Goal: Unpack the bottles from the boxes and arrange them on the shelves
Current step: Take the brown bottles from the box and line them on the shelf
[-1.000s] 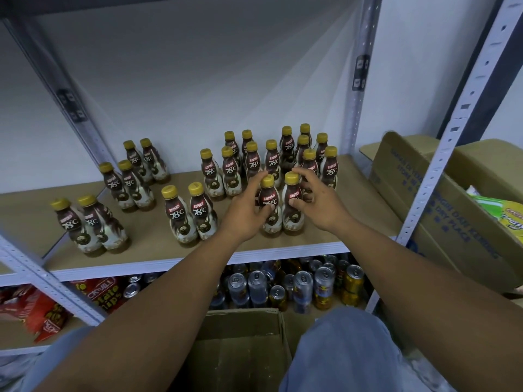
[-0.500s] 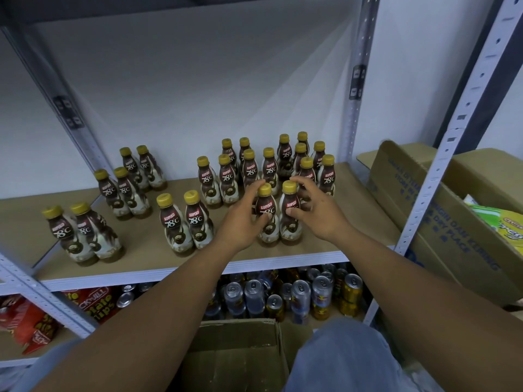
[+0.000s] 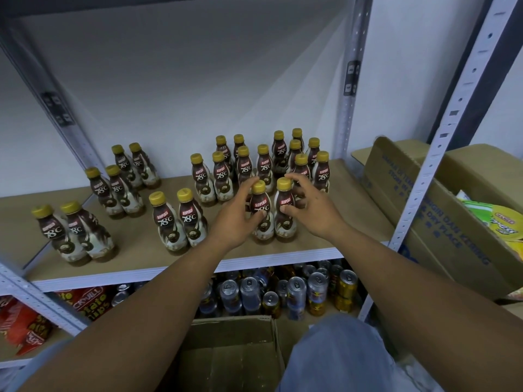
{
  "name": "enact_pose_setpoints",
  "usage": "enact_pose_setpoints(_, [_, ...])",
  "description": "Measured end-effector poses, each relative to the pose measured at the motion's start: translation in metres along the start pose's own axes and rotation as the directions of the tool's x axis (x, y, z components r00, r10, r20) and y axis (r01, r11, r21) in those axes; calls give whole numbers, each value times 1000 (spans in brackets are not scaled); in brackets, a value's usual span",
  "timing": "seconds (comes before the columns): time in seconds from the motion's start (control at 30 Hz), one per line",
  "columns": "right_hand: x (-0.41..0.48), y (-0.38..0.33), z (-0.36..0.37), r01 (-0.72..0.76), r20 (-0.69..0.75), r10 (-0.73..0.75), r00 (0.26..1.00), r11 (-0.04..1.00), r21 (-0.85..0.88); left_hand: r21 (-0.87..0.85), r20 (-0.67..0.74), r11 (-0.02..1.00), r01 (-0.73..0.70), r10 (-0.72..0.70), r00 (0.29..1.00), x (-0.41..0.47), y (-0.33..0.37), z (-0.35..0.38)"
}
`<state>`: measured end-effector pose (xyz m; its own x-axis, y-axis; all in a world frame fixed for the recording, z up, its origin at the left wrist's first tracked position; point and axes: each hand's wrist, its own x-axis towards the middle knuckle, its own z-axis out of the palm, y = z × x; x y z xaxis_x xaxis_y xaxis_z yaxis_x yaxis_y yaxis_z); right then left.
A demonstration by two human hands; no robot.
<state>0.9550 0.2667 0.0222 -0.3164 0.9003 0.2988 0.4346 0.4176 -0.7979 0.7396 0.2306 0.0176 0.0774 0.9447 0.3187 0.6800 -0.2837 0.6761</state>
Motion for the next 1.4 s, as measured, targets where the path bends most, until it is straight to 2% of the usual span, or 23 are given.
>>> enact_pose_setpoints(0.13, [1,-1,-4,11,2,-11,1000,1000,-12,-10,-9,999,-42,42,999,2,2,-5])
enact_pose_setpoints(0.27, [9,-6,-22,-41,-13,40,999,998,-39,-8,-140,997,-79,77,987,13,17,-13])
enact_pose_setpoints(0.43, [27,-8,-58,-26,-199,-5,980,988,-151,86,-220,980,-181,196,956,47,54,-23])
enact_pose_setpoints(0.53, [42,-2,-79,-58,-242,15,970,983,-175,79,-126,986,-148,157,980,74,74,-21])
enact_pose_setpoints(0.63, [58,10,-96,-105,-243,56,968,975,-196,103,69,992,-74,68,995,106,83,-15])
enact_pose_setpoints(0.83, [80,35,-109,-183,-130,158,979,960,-210,259,333,966,-23,-67,940,152,83,5])
enact_pose_setpoints(0.9, [84,41,-109,-187,-73,174,982,952,-241,277,373,960,-36,-72,925,161,80,13])
enact_pose_setpoints(1.0, [89,48,-104,-175,-14,176,984,969,-176,258,412,964,-63,-50,910,169,75,23])
enact_pose_setpoints(1.4, [79,65,-90,-87,-127,86,988,996,-4,315,422,938,-146,-1,907,178,76,34])
